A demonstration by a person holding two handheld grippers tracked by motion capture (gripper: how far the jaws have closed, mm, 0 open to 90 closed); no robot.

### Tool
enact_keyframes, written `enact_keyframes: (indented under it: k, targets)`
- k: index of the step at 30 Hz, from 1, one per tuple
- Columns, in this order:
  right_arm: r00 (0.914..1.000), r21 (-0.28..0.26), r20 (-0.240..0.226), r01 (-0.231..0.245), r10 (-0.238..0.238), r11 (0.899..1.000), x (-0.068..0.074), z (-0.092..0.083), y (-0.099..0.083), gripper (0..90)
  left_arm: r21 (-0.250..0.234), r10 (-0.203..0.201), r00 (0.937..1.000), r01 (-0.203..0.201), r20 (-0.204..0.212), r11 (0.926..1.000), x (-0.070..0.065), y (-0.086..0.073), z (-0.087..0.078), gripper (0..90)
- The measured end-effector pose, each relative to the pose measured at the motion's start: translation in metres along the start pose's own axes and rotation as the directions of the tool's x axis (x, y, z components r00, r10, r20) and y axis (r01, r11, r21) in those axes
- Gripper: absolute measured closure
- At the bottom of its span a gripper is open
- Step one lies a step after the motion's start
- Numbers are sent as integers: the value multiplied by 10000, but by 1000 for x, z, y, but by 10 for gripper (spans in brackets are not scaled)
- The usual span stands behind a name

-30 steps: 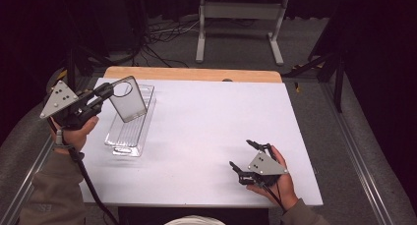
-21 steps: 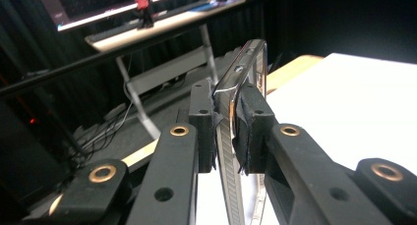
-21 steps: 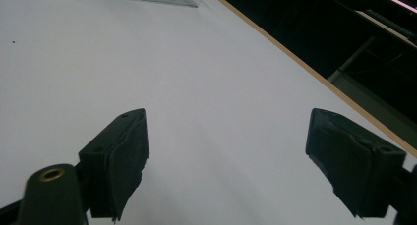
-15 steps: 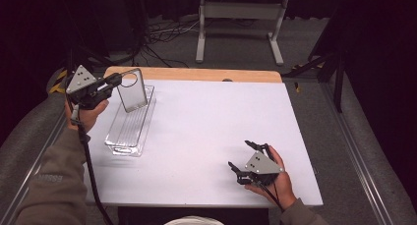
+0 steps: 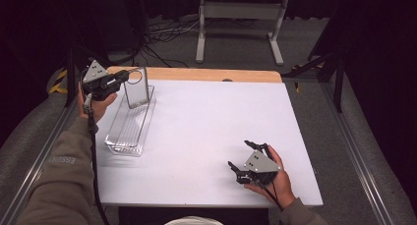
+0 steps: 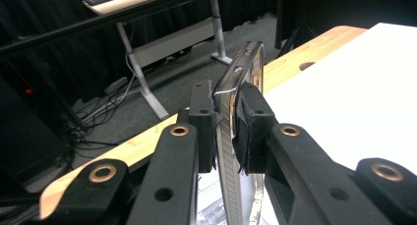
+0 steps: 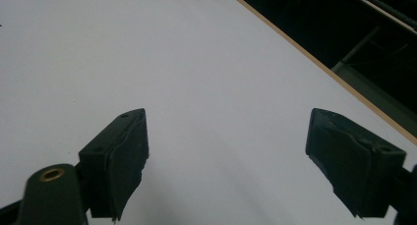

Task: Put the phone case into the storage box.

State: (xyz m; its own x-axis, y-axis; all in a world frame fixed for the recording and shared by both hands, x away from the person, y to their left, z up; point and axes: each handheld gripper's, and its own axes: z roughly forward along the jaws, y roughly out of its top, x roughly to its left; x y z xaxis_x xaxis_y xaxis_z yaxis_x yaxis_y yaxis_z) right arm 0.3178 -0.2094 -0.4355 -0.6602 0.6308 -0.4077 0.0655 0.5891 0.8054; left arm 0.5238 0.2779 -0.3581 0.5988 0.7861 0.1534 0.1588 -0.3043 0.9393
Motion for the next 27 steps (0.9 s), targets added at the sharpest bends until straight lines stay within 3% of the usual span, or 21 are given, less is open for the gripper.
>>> enact_keyframes:
  k: [7,15,21,27]
  targets:
    - [10000,89,-16,6,-6,10000,1,3,0,174,99,-130,9999,129,61,9999,5,-7,13,794]
    - [10000,205,-73,-7,8,9998,2,5,0,177,-153,-388,9987,393,341,9991,11,-9,21,794]
    - [9999,335,-165,45,-40,9994,5,6,-2,177,-16,-409,9990,409,154,9992,18,-8,26,787]
    - [9997,476,-248,74,-62,9988,11,7,-5,182,403,81,9999,-76,-129,9992,27,-7,29,769]
